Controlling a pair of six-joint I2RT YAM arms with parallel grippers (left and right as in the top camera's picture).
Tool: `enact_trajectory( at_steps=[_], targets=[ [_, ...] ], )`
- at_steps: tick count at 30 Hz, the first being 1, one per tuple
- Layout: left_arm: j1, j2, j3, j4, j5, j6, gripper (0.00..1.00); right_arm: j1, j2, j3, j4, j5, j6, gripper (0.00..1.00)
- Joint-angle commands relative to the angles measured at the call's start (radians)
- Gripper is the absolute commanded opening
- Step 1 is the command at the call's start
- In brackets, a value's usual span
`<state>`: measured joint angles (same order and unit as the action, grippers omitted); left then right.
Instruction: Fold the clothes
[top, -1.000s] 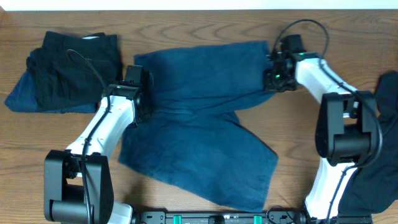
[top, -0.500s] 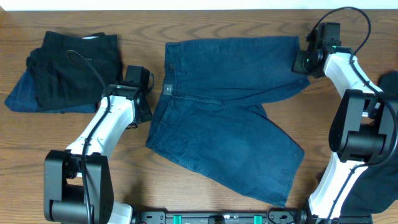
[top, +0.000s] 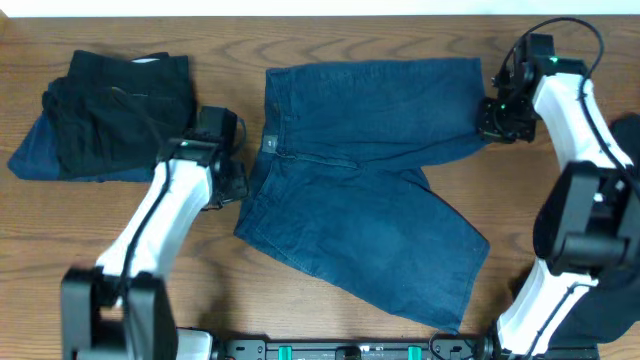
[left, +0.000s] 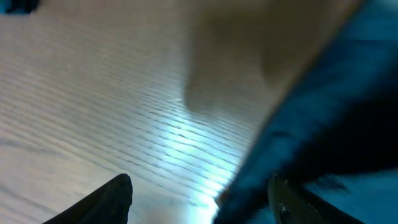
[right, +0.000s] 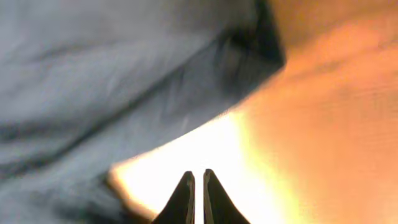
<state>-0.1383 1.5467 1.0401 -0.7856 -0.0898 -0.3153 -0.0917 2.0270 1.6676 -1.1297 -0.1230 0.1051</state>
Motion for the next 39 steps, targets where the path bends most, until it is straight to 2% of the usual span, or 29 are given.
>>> enact_trajectory(
  at_steps=[1,6,12,19,25,39],
  targets=[
    [0.006,-0.113,0.005,-0.008,0.099,0.058,0.72,0.039,-0.103,0.027,-0.100,-0.090,-0.112,0.06],
    [0.006,-0.175,0.005,-0.065,0.109,0.056,0.72,0.103,-0.119,-0.007,-0.288,-0.092,-0.113,0.05],
    [0.006,-0.154,0.005,-0.169,0.109,0.056,0.72,0.211,-0.128,-0.190,-0.272,-0.092,-0.054,0.01],
    [0.006,-0.136,0.003,-0.192,0.162,0.056,0.72,0.301,-0.132,-0.433,-0.099,-0.136,0.018,0.01],
    [0.006,-0.133,0.003,-0.177,0.162,0.056,0.72,0.297,-0.132,-0.555,0.082,0.011,0.165,0.01],
    [0.006,-0.132,0.003,-0.144,0.162,0.056,0.73,0.228,-0.129,-0.576,0.462,0.076,0.171,0.04]
  ],
)
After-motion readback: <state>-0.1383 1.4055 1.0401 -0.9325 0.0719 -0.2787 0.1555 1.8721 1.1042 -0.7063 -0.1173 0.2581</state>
